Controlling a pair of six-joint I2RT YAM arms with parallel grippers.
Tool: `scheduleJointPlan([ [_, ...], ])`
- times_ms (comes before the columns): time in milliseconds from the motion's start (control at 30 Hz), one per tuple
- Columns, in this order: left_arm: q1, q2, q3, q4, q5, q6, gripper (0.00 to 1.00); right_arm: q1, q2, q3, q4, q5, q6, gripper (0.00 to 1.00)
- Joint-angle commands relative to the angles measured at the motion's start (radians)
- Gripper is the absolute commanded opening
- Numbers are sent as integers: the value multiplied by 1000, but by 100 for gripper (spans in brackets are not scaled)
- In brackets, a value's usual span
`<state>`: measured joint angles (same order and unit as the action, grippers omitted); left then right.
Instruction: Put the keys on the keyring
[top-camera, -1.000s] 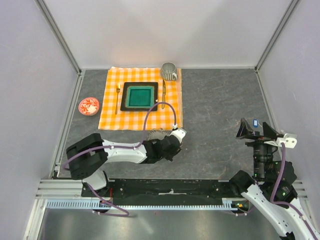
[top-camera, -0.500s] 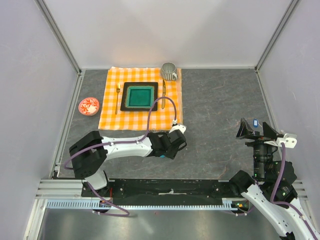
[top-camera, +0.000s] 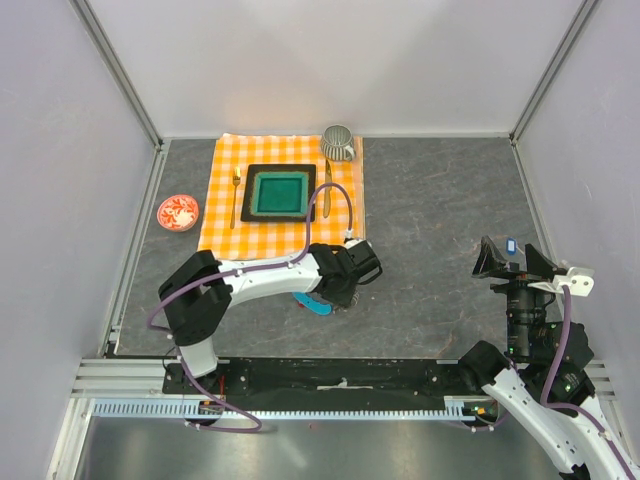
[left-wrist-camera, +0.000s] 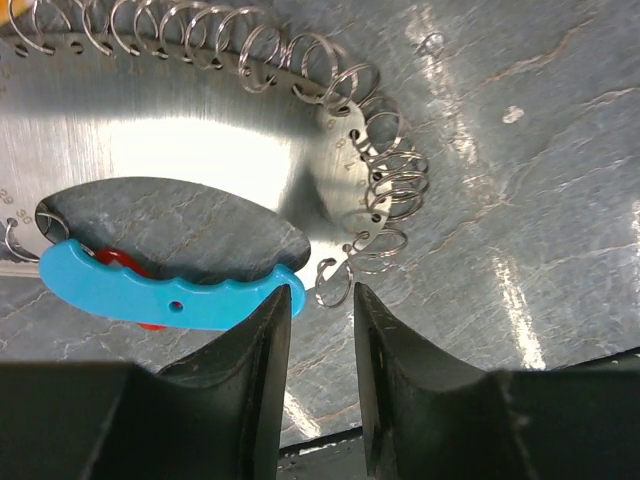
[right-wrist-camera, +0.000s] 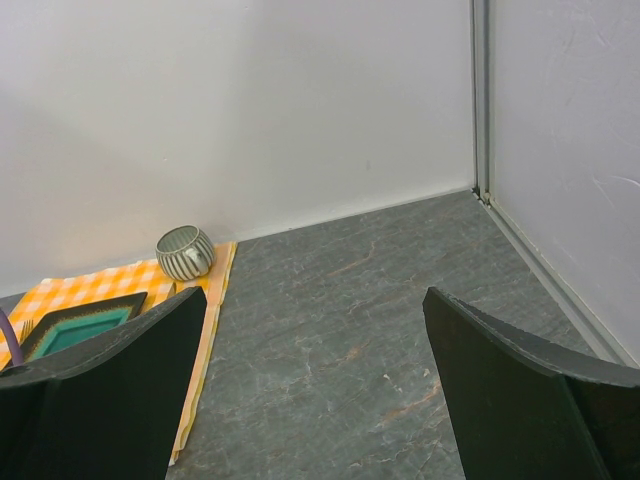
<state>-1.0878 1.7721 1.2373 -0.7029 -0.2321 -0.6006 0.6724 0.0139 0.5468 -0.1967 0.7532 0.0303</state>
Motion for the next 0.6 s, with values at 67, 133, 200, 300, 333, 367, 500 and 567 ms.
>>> scheduleJointPlan([
  [67,20,33,34,-53,80,-59,37,7,-9,30,11,-12,5,98],
  [133,25,50,36,-53,97,-54,35,7,-9,30,11,-11,5,98],
  [200,31,59,33,-55,97,-56,33,7,-9,30,11,-9,5,98],
  [300,35,69,31,-52,97,-57,30,7,-9,30,11,-11,5,98],
  [333,35,69,33,-52,99,-59,29,7,-9,30,11,-9,5,98],
  [367,35,70,31,-49,102,-57,28,6,-9,30,11,-11,3,98],
  [500,35,70,28,-40,117,-57,21,7,-9,30,13,-9,5,98],
  [567,35,70,24,-37,131,-57,19,6,-9,30,13,-9,5,98],
])
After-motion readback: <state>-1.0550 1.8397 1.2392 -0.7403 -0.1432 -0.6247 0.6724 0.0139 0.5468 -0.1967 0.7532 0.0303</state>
